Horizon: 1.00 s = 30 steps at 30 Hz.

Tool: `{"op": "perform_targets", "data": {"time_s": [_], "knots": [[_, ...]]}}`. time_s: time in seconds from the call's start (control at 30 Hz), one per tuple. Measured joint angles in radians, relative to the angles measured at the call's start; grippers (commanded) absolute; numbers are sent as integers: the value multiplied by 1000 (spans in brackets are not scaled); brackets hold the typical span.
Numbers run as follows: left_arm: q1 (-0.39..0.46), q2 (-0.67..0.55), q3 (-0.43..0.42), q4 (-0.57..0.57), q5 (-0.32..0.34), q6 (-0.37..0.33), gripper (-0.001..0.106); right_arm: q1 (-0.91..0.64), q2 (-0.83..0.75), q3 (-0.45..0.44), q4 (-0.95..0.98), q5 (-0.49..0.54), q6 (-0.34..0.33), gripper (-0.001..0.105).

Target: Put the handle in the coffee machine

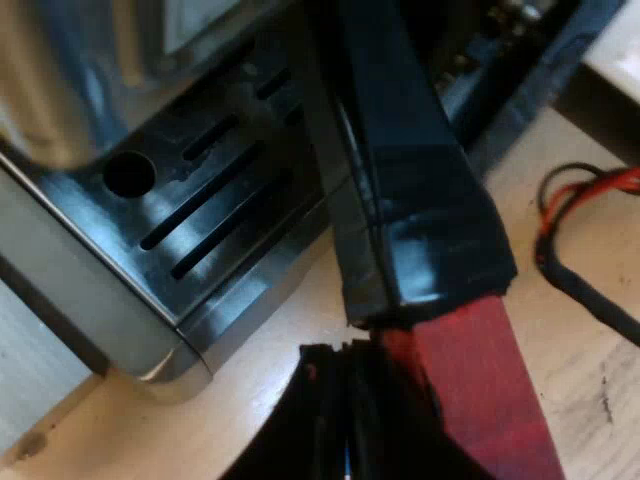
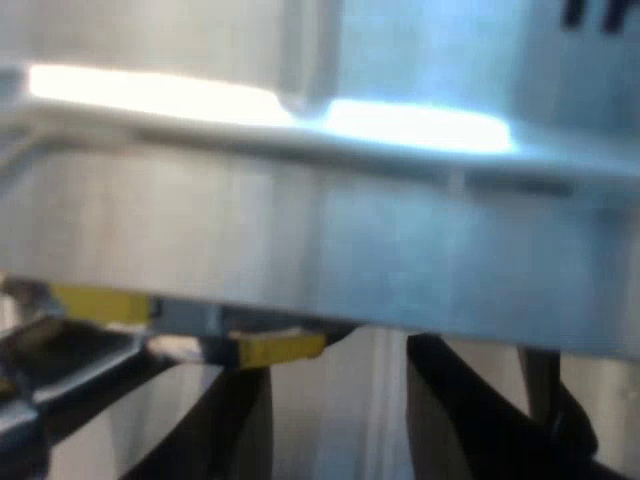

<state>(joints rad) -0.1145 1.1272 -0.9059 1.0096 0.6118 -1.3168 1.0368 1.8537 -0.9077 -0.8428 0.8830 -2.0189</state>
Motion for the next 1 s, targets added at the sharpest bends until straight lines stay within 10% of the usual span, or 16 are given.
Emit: {"op": "perform_targets", "data": {"time_s": [0.33, 0.77, 1.0], "knots": [[0, 0, 0, 17, 0, -7, 0, 41, -84, 22, 136, 7, 5, 36], [0, -18, 9, 36, 0, -7, 0, 113, -308, 23, 539, 6, 184, 36], [0, -82, 15, 53, -7, -24, 0, 113, -501, 23, 897, -201, 254, 36]]}}
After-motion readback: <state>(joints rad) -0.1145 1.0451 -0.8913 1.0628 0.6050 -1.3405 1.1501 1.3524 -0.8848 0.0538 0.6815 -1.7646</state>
